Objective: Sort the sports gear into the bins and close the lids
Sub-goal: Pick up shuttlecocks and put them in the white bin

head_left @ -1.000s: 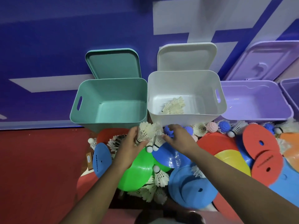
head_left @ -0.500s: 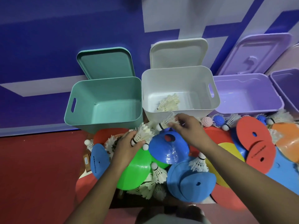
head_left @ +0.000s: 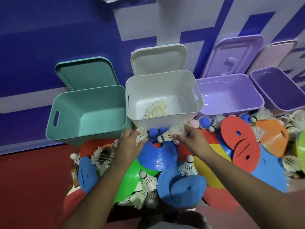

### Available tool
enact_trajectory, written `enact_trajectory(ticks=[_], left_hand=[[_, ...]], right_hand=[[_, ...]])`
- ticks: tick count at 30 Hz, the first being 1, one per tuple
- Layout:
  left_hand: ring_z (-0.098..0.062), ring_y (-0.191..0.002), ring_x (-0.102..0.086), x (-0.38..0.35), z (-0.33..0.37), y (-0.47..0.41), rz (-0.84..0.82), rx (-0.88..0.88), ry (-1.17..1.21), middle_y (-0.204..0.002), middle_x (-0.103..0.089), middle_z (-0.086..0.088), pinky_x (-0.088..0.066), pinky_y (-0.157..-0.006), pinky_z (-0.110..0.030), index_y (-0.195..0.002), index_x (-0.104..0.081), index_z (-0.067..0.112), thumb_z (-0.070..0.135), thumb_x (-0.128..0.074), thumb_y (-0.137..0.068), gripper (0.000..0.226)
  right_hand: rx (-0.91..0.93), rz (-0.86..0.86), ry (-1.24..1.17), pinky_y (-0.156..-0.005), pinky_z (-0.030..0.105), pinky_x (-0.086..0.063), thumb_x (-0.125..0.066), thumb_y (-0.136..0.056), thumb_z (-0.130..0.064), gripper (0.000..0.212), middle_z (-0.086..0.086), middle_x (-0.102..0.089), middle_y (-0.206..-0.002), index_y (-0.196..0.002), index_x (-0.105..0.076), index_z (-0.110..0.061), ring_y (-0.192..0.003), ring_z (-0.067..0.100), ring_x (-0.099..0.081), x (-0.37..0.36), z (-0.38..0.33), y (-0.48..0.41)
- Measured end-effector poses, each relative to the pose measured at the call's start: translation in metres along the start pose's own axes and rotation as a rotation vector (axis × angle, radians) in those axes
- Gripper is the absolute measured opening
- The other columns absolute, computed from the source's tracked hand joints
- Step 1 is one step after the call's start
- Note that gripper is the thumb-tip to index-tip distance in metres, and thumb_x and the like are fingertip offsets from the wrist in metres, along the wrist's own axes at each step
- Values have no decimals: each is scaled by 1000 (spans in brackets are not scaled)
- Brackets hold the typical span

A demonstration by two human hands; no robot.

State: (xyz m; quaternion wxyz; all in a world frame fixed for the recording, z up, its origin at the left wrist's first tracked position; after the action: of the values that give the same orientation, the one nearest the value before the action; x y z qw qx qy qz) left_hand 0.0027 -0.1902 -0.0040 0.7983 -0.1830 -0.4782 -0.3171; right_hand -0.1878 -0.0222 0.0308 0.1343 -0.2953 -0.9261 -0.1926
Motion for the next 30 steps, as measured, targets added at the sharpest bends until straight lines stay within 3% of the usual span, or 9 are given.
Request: enact_trajectory(ticks=[2,4,7,10,12,15,20,25,30], left_hand=[[-35,-101,-53,-9,-12,3,-98,88,-312,-104,-55,-14,-46,-86,-41,-108,-66,18,39,-72,-76,39],[-35,-108,-50,-16,-13,8,-216,169,-458,-113,-55,-14,-40,-92,-40,-116,-62,25,43,-67,-79,42],[-33,-105,-51,-24,-13,8,-198,152,-533,-109,-59,-12,-37,-89,-39,-115,-64,29,30,-67,-78,37],[-33,-97,-54,-31,-18,8,-154,128,-555,-99,-62,-11,-39,-82,-39,-105,-68,19,28,-77,-67,40],[-33,-102,-52,-33,-19,8,-166,145,-551,-104,-62,-12,-38,-86,-39,-105,-65,13,30,-77,-68,43],[-29,-113,-49,-31,-17,8,-209,168,-555,-116,-58,-8,-35,-92,-38,-115,-58,15,26,-67,-75,43],[-29,-114,-48,-18,-16,14,-170,100,-233,-118,-53,-9,-40,-93,-38,-132,-53,14,15,-65,-76,57],[-16,-101,-54,10,7,29,-40,43,218,-109,-47,3,-47,-87,-29,-116,-61,21,5,-68,-79,41],[-12,-94,-54,29,51,34,-52,-72,426,-112,-41,-1,-51,-85,-25,-110,-58,36,1,-71,-82,47]], right_hand=[[-11,-8,21,-55,35,-38,-70,-75,-51,55,8,-61,-68,-96,-66,-1,-58,8,-45,5,10,1],[-20,8,37,-50,26,-27,-72,-78,-45,52,3,-46,-63,-93,-63,3,-53,6,-34,7,17,-1],[-23,-10,31,-53,30,-29,-71,-78,-46,51,4,-48,-63,-91,-62,2,-54,8,-36,4,19,-2],[-8,-33,15,-53,29,-28,-72,-80,-41,44,1,-44,-60,-78,-57,0,-53,8,-34,0,15,-2],[2,-47,-4,-47,22,-26,-74,-84,-27,31,-9,-40,-52,-66,-55,-12,-48,5,-31,1,11,-1],[29,-71,-19,-45,18,-27,-73,-86,-20,23,-14,-44,-45,-67,-60,-20,-45,1,-33,2,7,-3],[53,-102,-44,-45,12,-29,-71,-88,-14,19,-16,-49,-43,-72,-63,-21,-41,-1,-38,8,-6,-5],[111,-101,-103,-59,21,-40,-74,-86,-23,14,11,-68,-71,-84,-70,-9,-60,8,-53,16,-24,-6],[210,-174,-32,-52,17,-34,-72,-87,-24,20,4,-56,-60,-77,-64,-8,-53,4,-43,21,-48,-9]])
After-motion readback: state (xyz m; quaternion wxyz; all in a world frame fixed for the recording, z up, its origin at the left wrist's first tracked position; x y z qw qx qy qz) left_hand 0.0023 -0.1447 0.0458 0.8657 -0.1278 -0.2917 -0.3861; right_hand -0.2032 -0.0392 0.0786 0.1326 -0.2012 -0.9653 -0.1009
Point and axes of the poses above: each hand's wrist, its own y-axis away from the middle knuckle, its own x-axis out of the back of the hand, z = x × y, the point moved 2 cm from there along -y, towards the middle knuckle
